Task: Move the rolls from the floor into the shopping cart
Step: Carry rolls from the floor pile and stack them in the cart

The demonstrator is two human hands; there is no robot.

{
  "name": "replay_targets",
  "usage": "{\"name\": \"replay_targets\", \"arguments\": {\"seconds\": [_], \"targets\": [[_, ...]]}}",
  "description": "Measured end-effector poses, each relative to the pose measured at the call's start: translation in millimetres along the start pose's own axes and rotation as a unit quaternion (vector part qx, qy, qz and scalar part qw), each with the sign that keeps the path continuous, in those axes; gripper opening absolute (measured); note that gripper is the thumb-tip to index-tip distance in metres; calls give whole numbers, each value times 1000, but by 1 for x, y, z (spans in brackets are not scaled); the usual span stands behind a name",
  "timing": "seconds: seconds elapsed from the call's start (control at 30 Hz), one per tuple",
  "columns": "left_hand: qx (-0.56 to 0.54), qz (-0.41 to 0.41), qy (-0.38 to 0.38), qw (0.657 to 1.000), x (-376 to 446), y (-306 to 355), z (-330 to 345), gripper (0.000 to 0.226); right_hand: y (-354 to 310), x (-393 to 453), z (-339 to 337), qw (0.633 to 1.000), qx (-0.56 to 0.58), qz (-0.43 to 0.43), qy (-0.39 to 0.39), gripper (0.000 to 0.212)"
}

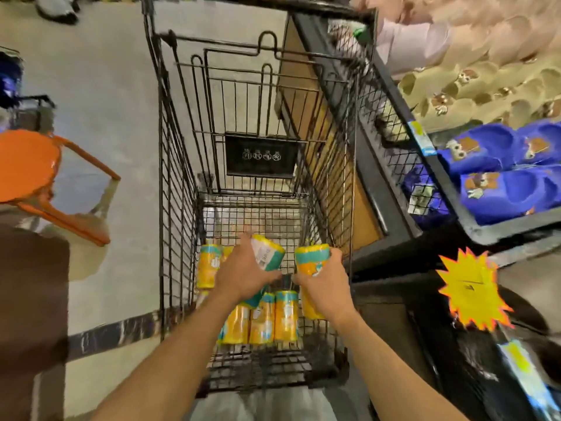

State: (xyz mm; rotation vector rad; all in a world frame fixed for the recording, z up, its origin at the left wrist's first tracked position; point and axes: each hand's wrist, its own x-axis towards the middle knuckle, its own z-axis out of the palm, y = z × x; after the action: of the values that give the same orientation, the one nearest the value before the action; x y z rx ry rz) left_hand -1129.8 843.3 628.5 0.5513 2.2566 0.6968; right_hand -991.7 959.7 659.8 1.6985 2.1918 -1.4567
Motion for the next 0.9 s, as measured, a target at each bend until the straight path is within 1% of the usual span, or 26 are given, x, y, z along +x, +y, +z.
{"name": "replay_targets", "arguments": {"seconds": [0.07,0.13,0.2,0.3,0.37,0.5,0.73,0.83,0.9], "targets": [[-1,-1,6,1000,20,-8,14,117,8,24,12,1000,15,19,-10,62],[-8,4,19,1000,39,-17,27,109,17,49,24,998,39,38,-21,64],[-35,-15,22,999,55,-27,39,102,27,69,35,996,60,58,-18,69],[-42,-46,26,998,76,-39,57,95,43,94,48,995,68,70,-18,69],[-15,-58,20,998,88,-45,69,92,52,104,52,994,67,86,-15,69],[43,-73,-8,996,110,-52,90,96,64,116,50,993,59,99,-25,68],[144,-73,0,987,138,-62,118,88,75,127,62,988,51,134,-59,72],[202,-82,-5,976,144,-68,126,92,81,130,65,988,50,130,-61,73],[276,-72,-6,958,147,-73,132,95,82,131,67,989,47,125,-65,78]]}}
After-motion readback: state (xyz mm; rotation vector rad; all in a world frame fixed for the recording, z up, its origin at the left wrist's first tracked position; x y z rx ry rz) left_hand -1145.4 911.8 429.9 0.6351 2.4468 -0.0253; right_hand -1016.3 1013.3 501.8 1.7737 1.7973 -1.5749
